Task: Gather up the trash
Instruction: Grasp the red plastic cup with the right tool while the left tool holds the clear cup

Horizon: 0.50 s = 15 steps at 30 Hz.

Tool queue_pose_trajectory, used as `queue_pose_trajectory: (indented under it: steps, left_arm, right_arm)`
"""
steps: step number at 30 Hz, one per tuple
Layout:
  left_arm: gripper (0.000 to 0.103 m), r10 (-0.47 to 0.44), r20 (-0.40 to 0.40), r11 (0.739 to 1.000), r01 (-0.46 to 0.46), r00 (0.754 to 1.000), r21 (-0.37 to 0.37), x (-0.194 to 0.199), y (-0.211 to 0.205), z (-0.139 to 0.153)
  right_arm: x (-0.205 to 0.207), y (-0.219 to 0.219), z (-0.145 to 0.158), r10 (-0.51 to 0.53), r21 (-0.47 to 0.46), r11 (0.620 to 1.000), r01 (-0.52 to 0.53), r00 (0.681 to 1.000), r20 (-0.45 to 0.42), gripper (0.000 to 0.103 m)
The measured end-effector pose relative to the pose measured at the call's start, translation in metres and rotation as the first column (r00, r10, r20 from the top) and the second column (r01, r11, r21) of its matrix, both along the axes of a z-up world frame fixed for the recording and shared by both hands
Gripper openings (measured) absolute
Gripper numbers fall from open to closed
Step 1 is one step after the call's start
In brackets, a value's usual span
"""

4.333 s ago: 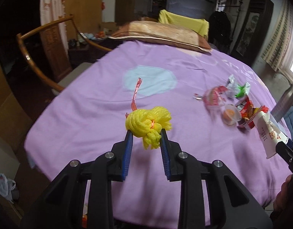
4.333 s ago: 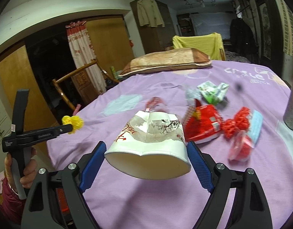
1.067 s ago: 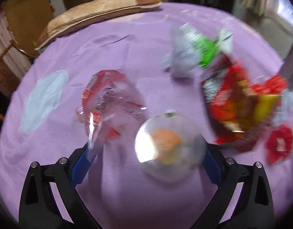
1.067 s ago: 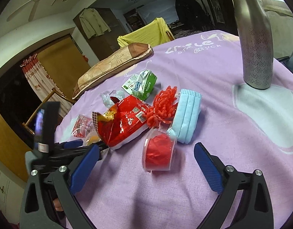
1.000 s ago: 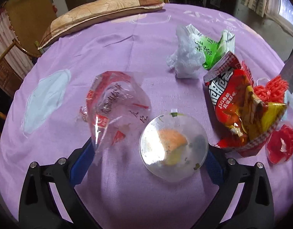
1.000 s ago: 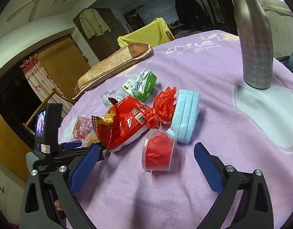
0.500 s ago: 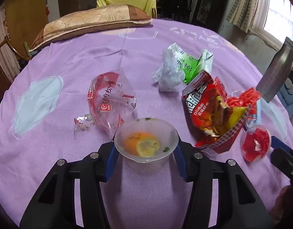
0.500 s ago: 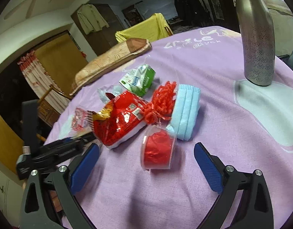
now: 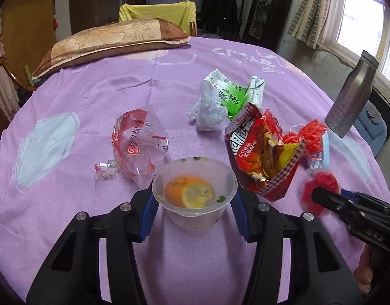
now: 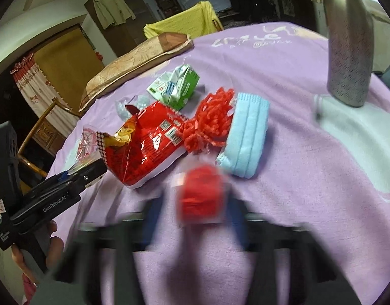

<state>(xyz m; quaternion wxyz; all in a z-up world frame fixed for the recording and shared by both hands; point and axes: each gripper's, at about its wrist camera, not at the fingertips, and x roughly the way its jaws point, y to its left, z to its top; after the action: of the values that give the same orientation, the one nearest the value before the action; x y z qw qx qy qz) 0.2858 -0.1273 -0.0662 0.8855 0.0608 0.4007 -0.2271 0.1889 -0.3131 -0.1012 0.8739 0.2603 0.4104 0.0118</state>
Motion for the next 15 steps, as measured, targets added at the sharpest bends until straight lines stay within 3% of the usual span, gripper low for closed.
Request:
queue_pose_trajectory:
  steps: [7, 15]
  left_arm:
    - [0.052, -0.030, 0.035, 0.999, 0.031, 0.999, -0.044, -0.010, 0.003, 0.009]
    - [0.052, 0.031, 0.021, 0.997, -0.029, 0.999, -0.069, -0.039, 0.029, 0.020]
  right_arm:
    - [-0.005, -0.002, 0.005, 0.001, 0.025, 1.000, -0.002, 0.999, 0.054, 0.031]
    - [-0.011, -0.002, 0.012, -0.005, 0.014, 1.000, 0.003, 0.996, 0.095, 0.031]
